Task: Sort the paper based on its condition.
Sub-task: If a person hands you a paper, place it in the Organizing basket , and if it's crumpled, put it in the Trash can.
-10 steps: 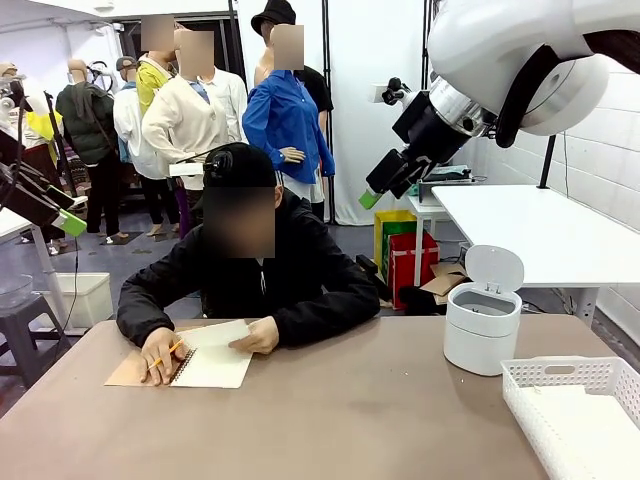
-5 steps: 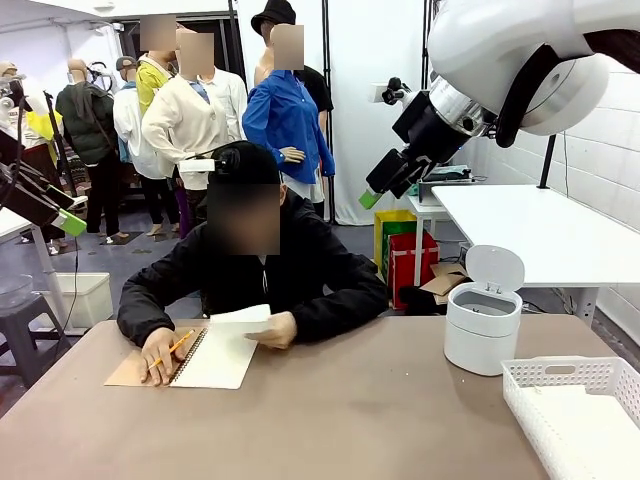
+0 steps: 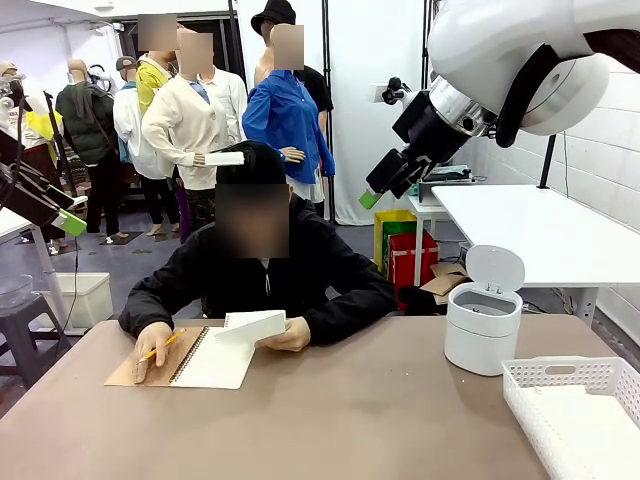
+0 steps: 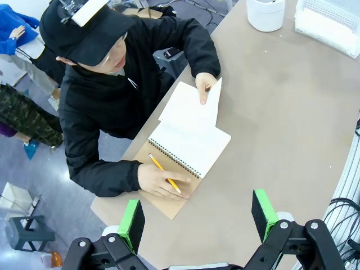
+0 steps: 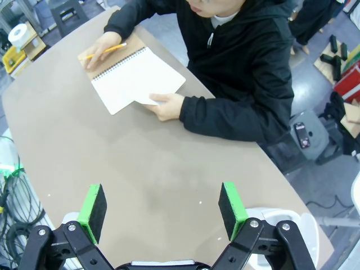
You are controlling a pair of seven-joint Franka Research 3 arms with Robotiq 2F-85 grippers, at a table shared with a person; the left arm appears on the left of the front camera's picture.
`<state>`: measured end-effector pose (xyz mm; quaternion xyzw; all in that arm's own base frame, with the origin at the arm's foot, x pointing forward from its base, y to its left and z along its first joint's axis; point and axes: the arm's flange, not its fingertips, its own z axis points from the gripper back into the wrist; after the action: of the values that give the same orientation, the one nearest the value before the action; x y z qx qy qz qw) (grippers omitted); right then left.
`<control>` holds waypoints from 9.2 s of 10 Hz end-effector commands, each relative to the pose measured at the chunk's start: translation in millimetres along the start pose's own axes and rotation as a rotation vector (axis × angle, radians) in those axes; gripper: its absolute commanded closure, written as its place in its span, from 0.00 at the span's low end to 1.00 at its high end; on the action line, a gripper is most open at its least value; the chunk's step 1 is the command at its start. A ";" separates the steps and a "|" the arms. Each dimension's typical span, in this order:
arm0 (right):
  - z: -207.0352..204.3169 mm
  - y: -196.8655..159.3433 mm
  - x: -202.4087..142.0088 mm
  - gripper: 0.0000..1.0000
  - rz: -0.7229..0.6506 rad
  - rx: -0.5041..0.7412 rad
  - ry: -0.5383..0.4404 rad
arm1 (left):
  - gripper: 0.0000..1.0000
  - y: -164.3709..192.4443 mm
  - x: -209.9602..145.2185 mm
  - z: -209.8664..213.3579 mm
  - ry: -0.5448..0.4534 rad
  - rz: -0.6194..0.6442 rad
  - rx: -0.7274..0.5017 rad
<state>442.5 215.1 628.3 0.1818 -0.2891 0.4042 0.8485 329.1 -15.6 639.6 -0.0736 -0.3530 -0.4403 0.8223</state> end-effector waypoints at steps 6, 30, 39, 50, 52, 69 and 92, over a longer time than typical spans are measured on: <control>-0.1 -1.4 0.0 0.00 -0.002 -0.004 -0.006 | 0.00 0.8 -0.7 0.2 -0.004 0.001 -0.004; -0.1 -1.4 0.0 0.00 -0.002 -0.004 -0.006 | 0.00 0.8 -0.7 0.2 -0.004 0.001 -0.004; -0.1 -1.4 0.0 0.00 -0.002 -0.004 -0.006 | 0.00 0.8 -0.7 0.2 -0.004 0.001 -0.004; -21.3 -6.9 1.1 0.00 -0.033 0.058 0.143 | 0.00 0.8 -0.7 0.2 -0.004 0.001 -0.004; -49.3 -10.8 -10.6 0.00 0.011 0.077 0.272 | 0.00 0.8 -0.7 0.2 -0.004 0.001 -0.004; -178.1 16.4 -76.4 0.00 0.017 -0.087 0.608 | 0.00 0.8 -0.7 0.2 -0.004 0.001 -0.004; -300.0 -38.0 -128.1 0.38 -0.051 -0.185 0.743 | 0.00 0.8 -0.7 0.2 -0.004 0.001 -0.004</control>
<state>508.7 279.9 314.0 -0.0537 0.0106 0.4137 0.9088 329.1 -16.1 639.4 -0.0730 -0.3524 -0.4405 0.8224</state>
